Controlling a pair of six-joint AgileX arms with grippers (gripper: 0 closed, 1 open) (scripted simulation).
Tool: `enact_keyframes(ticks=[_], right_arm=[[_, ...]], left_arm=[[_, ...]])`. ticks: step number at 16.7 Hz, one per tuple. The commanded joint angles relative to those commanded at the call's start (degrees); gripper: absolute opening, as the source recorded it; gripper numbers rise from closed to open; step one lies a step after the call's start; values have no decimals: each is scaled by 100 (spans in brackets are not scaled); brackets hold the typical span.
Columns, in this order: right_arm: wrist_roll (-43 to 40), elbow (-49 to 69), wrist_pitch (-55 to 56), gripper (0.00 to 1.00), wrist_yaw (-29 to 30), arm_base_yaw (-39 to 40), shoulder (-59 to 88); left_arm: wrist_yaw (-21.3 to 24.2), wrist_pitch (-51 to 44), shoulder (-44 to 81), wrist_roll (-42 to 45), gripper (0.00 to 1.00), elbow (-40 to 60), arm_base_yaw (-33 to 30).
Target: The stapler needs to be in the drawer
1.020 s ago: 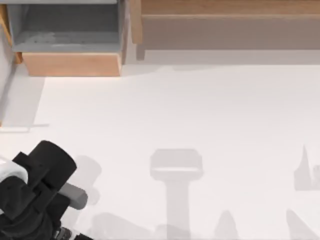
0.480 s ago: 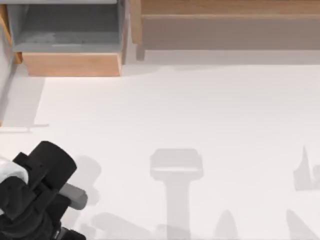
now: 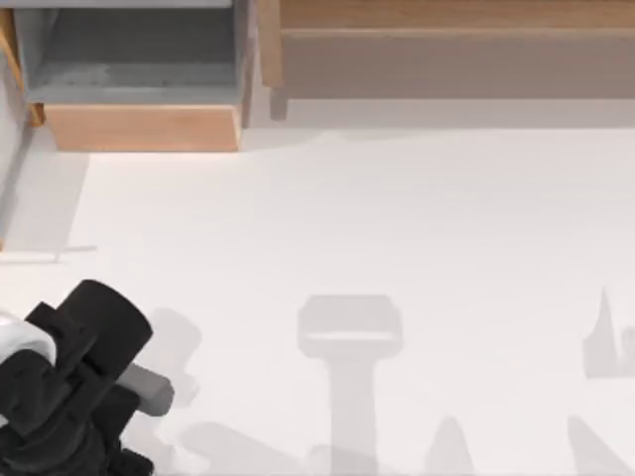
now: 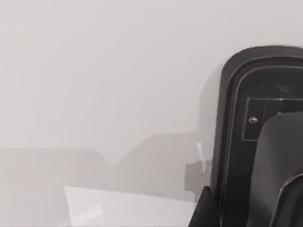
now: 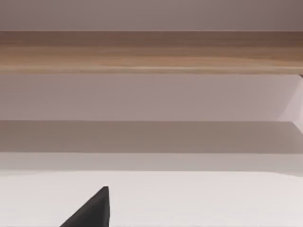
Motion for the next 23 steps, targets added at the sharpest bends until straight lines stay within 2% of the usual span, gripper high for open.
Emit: enact_keyframes(ticks=[8,14,20,23], right_arm=[[0,0,0,100,0,0,0],[0,0,0,100,0,0,0],[0,0,0,100,0,0,0],[0,0,0,100,0,0,0]], left_arm=[[1,-24,-17,5,0,20,-2],[3,-878,-416,-10,0,445,-11],[1,-935,-448,-6,0,512,5],[3,-1088,-413,-24,0,963,142]])
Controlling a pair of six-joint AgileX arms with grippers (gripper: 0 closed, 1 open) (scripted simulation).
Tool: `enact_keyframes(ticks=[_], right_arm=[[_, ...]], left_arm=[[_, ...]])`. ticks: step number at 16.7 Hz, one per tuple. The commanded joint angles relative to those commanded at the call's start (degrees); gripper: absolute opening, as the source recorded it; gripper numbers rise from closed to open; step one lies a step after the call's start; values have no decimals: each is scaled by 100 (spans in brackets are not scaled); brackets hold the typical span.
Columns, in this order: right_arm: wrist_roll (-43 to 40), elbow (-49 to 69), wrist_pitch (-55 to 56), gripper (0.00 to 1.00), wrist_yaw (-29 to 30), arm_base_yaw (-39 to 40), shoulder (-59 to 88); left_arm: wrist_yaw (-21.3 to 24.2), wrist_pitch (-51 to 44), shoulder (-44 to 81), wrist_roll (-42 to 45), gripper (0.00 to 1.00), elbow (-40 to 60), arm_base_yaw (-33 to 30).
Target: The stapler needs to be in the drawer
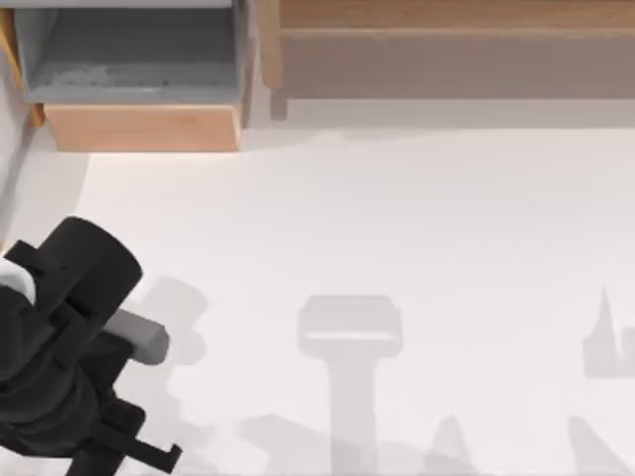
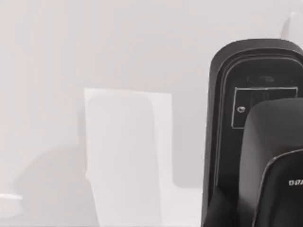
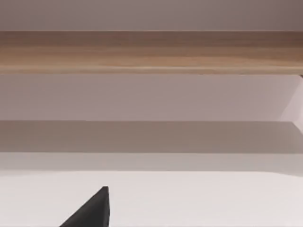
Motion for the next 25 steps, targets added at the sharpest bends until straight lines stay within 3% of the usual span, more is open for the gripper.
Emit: enact_keyframes(ticks=[4,9,19,25], right_arm=[[0,0,0,100,0,0,0],[0,0,0,100,0,0,0],[0,0,0,100,0,0,0],[0,0,0,100,0,0,0]], left_arm=[[-15,-358,433,4,0,1199,409],[-121,-911,1563,180,0,3393,1250],[-527,-2029,4975,1216,0,8475,3556],[-408,-2880,7083,1991,0,10637,4554]])
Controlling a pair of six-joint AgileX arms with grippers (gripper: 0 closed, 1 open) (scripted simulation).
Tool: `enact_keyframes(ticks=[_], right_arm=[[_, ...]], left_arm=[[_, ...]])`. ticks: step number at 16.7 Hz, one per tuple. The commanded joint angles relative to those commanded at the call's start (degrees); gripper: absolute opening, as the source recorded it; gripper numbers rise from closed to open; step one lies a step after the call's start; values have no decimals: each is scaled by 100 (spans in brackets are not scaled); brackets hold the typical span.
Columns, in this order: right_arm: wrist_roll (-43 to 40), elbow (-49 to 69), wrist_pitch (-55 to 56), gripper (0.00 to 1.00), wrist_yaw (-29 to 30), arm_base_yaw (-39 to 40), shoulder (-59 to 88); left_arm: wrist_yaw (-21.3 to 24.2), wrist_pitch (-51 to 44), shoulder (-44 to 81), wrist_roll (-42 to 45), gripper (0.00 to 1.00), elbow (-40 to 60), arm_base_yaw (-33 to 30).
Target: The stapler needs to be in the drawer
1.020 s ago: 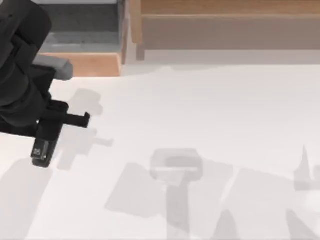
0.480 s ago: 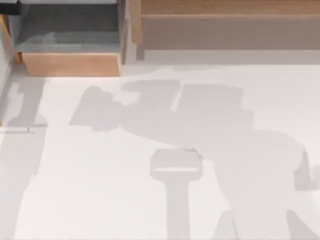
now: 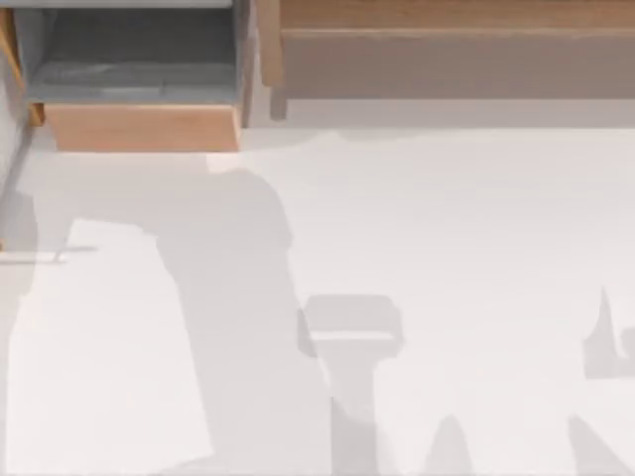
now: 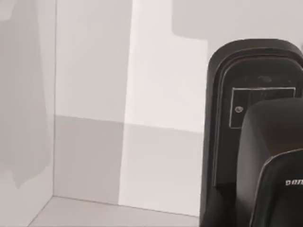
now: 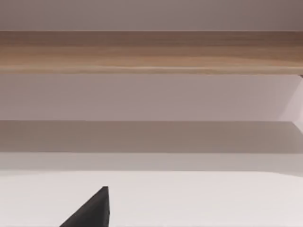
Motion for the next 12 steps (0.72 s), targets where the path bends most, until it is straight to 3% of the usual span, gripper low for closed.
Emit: enact_keyframes(ticks=[6,12], right_arm=[[0,0,0,100,0,0,0],[0,0,0,100,0,0,0]], left_arm=[[404,-840,1312,618,0,1346,271],[561,-1198,1644,839,0,1784,311]])
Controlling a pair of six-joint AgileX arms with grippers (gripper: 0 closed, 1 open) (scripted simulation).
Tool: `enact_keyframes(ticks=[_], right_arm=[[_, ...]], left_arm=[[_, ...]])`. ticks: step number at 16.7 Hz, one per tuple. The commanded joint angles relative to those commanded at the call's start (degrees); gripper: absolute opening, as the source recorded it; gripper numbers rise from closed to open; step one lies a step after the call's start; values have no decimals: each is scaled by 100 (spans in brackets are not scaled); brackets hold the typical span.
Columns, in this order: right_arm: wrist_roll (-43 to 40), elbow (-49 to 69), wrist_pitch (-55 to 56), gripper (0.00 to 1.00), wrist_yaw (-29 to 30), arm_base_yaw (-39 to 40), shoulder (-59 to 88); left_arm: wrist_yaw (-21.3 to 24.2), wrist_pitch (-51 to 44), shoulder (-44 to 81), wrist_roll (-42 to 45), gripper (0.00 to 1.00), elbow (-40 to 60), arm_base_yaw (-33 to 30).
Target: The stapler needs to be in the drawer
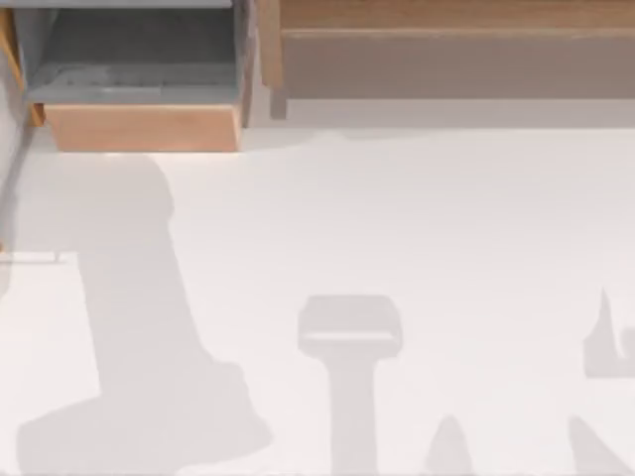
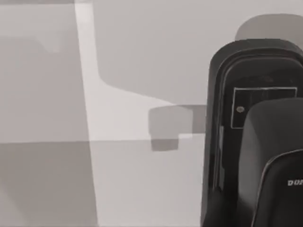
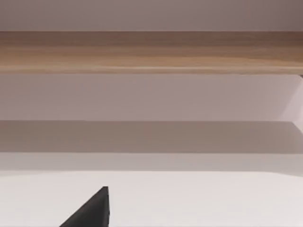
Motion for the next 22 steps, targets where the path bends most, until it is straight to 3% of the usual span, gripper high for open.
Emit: enact_keyframes(ticks=[18,22], right_arm=[[0,0,0,100,0,0,0],[0,0,0,100,0,0,0]], left_arm=[[-5,589,-359,-2,0,-948,1],[-5,589,-359,-2,30,-948,1]])
